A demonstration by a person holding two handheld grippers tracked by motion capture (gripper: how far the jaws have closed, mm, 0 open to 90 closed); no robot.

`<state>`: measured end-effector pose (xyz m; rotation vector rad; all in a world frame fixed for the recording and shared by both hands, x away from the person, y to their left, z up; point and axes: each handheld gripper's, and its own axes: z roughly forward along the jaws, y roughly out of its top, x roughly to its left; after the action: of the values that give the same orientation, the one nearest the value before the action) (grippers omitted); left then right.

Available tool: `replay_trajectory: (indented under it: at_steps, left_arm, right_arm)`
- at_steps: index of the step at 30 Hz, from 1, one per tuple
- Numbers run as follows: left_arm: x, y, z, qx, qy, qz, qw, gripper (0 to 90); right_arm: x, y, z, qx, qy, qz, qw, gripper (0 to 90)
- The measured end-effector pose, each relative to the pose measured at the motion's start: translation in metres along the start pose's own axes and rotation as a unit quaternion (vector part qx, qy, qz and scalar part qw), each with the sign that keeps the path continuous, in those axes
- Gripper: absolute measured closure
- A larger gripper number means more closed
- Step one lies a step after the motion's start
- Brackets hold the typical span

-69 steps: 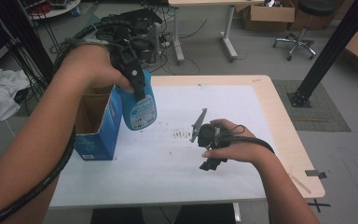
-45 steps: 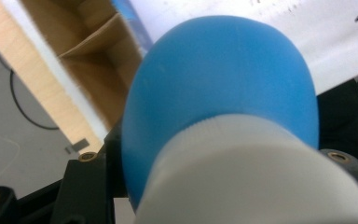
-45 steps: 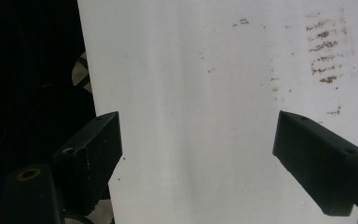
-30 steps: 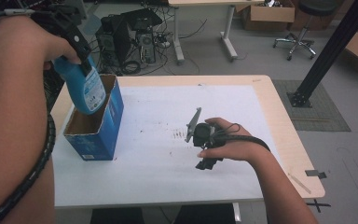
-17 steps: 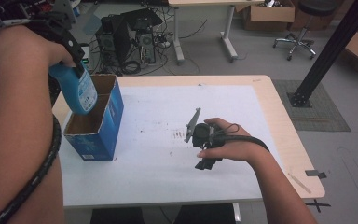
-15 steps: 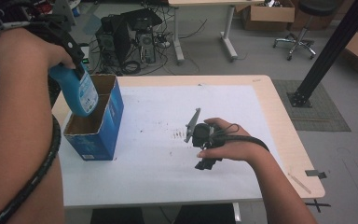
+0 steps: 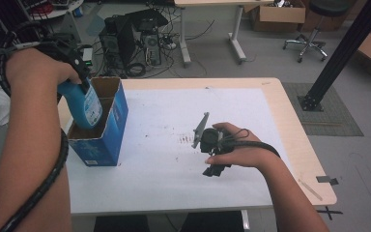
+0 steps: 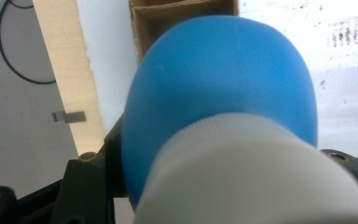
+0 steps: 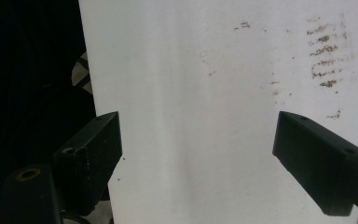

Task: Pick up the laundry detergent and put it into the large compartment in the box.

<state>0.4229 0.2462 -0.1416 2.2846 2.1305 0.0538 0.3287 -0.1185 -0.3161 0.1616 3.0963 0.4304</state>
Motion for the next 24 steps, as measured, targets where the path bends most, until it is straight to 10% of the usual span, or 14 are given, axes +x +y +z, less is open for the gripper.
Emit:
replay_trajectory:
  at_steps: [24]
  left_arm:
    - [0.0, 0.005, 0.066, 0.021, 0.0, 0.002, 0.9998, 40.4]
  right_arm:
    - [0.0, 0.0, 0.001, 0.0, 0.0, -0.002, 1.0, 15.7]
